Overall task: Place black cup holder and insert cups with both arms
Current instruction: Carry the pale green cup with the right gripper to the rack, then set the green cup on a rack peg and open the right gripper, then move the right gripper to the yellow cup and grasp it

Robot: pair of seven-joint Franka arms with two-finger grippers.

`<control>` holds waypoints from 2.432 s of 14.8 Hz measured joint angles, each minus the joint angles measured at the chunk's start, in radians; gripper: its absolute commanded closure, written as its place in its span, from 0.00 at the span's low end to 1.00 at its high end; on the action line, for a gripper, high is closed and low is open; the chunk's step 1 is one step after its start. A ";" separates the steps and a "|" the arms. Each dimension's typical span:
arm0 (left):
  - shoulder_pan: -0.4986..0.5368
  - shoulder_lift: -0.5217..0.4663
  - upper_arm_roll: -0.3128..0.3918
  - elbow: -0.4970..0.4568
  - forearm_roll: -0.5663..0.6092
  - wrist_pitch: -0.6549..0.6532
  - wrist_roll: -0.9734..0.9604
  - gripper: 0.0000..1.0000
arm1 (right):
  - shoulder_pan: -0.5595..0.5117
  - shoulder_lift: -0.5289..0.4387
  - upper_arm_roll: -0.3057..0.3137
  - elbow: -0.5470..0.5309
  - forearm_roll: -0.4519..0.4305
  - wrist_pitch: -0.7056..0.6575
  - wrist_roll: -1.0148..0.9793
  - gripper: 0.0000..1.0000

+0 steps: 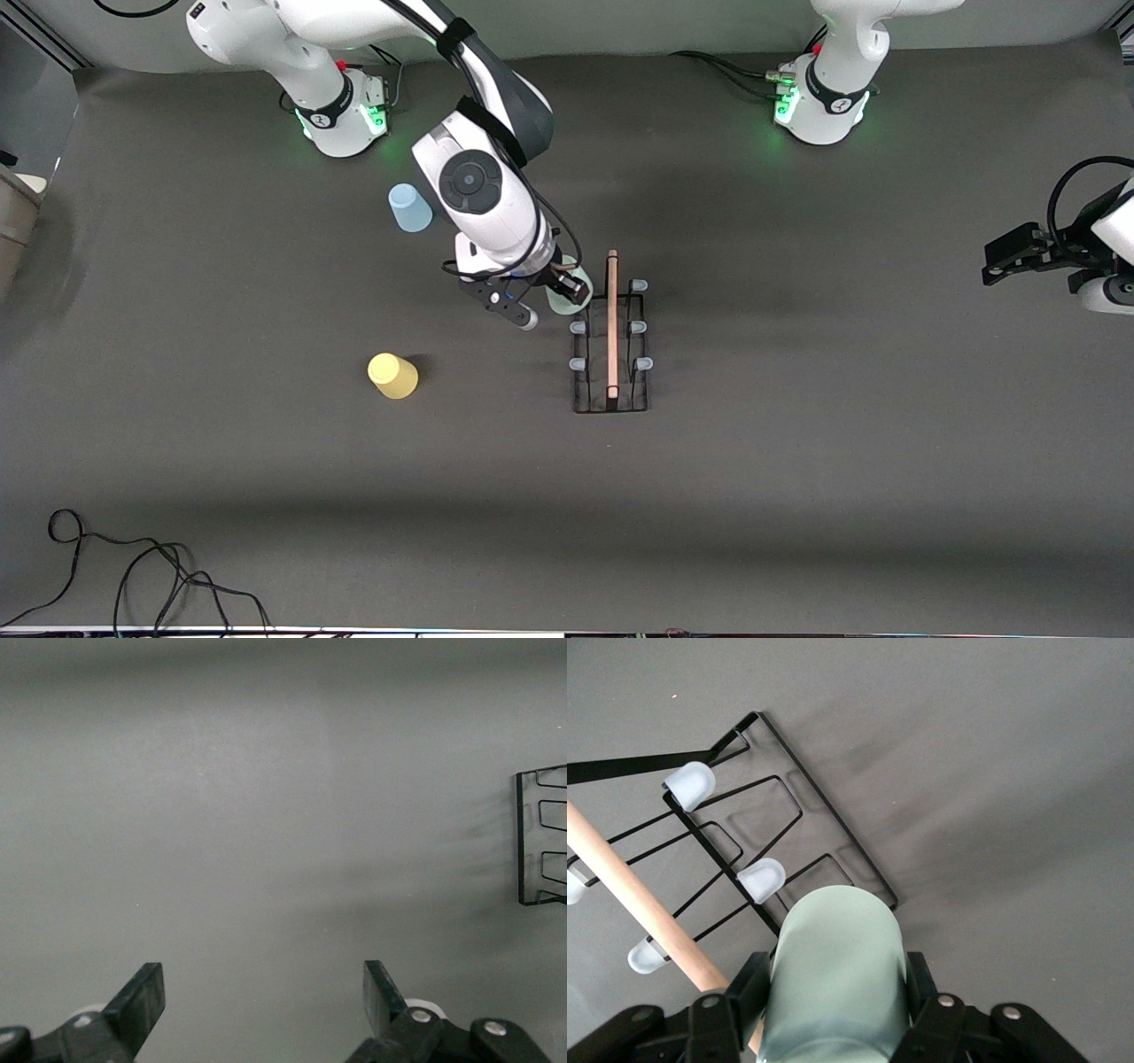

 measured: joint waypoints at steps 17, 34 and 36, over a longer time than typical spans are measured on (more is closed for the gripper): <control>-0.002 0.003 0.001 0.000 0.000 0.001 0.001 0.00 | 0.012 0.033 -0.021 0.032 -0.005 0.015 0.011 0.00; -0.003 0.008 0.006 0.001 -0.030 0.034 0.061 0.00 | -0.066 -0.053 -0.412 -0.098 -0.010 -0.183 -0.854 0.00; -0.004 0.010 0.006 0.001 -0.020 0.034 0.062 0.00 | -0.067 -0.038 -0.412 -0.169 -0.010 -0.074 -0.870 0.00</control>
